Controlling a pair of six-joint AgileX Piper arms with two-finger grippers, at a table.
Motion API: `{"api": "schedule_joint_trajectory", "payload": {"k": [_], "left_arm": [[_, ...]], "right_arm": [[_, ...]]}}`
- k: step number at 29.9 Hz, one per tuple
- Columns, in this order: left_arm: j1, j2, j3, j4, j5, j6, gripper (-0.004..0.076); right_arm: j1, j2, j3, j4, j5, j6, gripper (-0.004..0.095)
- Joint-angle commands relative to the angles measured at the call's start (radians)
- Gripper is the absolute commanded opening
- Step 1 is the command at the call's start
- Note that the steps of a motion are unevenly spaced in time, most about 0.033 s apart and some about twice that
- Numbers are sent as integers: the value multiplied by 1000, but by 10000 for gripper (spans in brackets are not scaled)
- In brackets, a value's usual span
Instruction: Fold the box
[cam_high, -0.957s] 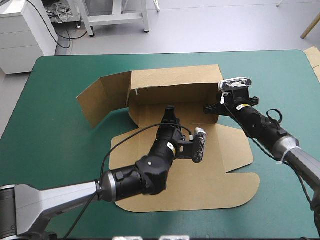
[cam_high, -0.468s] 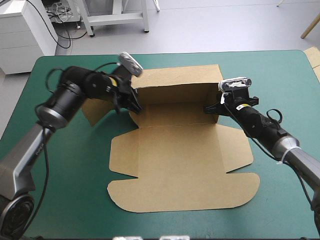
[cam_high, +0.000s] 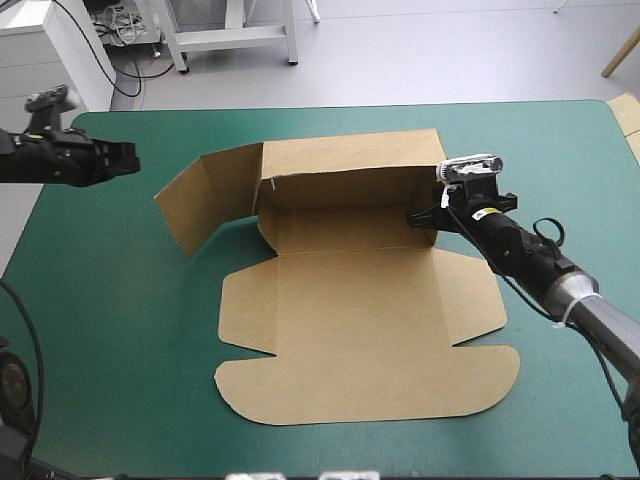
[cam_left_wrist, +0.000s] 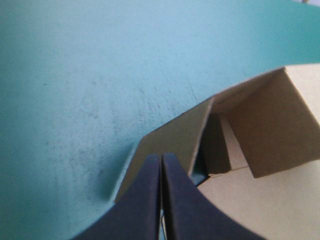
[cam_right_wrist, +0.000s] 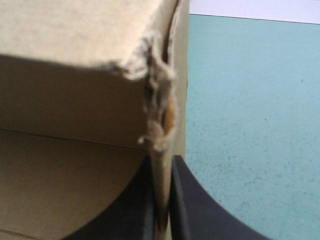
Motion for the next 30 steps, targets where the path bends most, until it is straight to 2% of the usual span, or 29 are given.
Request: {"api": "schedule_joint_trajectory", "payload": {"k": [1,12,16,21,24,26,30], "left_arm": [[117,-43,18,-98,13,1,-8],[361,-146,398,-325,-67,55,-8],[388,-172,452,-338,-98,55,-8],[388,-172,454,-335,-43,53,-8],[388,-172,454,-335,-41,53,-8],[388,-172,454,-332,-41,53,-8],[388,-172,454,-321,-41,53,-8]], "right_arm": [[-6,-36,-36,0,-60,-2,-21],[-6,-34,-36,0,-44,-9,-20],[-6,-34,-36,0,42,-9,-20],[-6,-34,-60,0,83,13,-14],[-6,-34,-138,0,179,45,-13],[-6,-32,-216,-35,286,92,-13],[-6,-32,-376,-256,537,416,-14]]}}
